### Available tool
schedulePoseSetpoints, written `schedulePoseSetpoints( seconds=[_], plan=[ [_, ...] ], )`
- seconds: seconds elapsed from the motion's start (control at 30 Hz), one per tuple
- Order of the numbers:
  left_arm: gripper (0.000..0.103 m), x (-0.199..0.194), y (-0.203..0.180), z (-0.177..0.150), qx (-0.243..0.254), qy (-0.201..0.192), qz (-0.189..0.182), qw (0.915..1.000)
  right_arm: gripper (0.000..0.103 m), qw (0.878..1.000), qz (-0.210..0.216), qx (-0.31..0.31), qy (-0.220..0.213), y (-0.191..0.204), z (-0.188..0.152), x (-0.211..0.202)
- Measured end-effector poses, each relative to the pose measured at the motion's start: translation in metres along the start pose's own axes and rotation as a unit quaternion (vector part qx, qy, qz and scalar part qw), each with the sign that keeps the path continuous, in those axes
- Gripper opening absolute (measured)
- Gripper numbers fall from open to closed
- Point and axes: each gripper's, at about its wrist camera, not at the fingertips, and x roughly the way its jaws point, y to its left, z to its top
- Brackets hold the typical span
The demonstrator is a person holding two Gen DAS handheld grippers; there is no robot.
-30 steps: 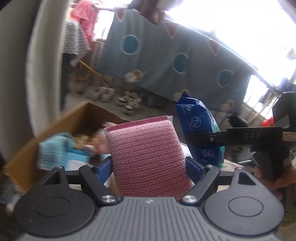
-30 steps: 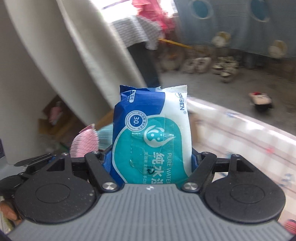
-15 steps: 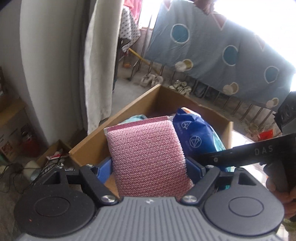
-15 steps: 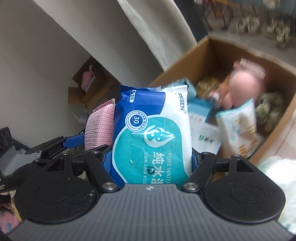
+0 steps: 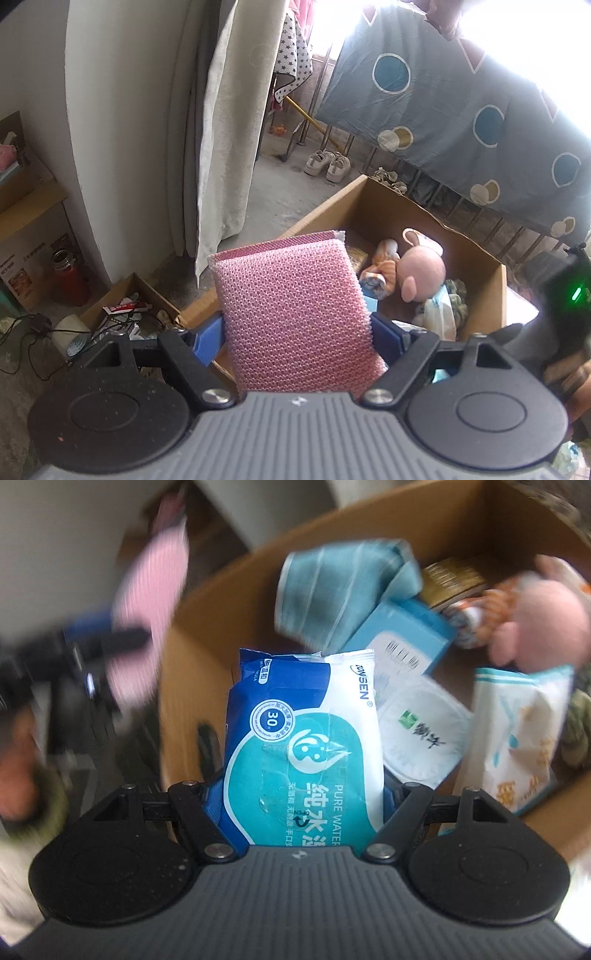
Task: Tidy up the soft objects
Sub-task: 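Lower both grippers into the box and open them to release the items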
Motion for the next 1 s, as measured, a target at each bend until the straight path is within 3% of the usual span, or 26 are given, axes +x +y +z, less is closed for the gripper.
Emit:
schedulePoseSetpoints(
  seconds=[0.17,0.27,0.5,0.73,1.0],
  plan=[
    [0.083,0.010,-0.002,0.002,0.005,0.008,0.002,0.9999,0.078,0.996,-0.022,-0.046,0.075,0.011,0.000,0.030],
    [0.083,0.017,-0.006,0.000,0.009,0.017,-0.002,0.9998,0.080,0.996,-0.016,-0.035,0.087,0.007,0.003,0.032],
    [0.084,0.030,-0.017,-0.005,0.019,0.037,0.002,0.9991,0.083,0.999,0.032,-0.008,0.005,-0.003,-0.008,-0.023],
    [0.084,0.055,-0.023,-0.005,0.013,0.050,0.016,0.9985,0.086,0.995,0.056,0.031,-0.075,-0.028,-0.026,-0.078],
    [0.085,0.085,-0.010,-0.004,-0.040,0.064,0.024,0.9969,0.086,0.992,0.063,0.054,-0.093,-0.041,-0.044,-0.086]
  ],
)
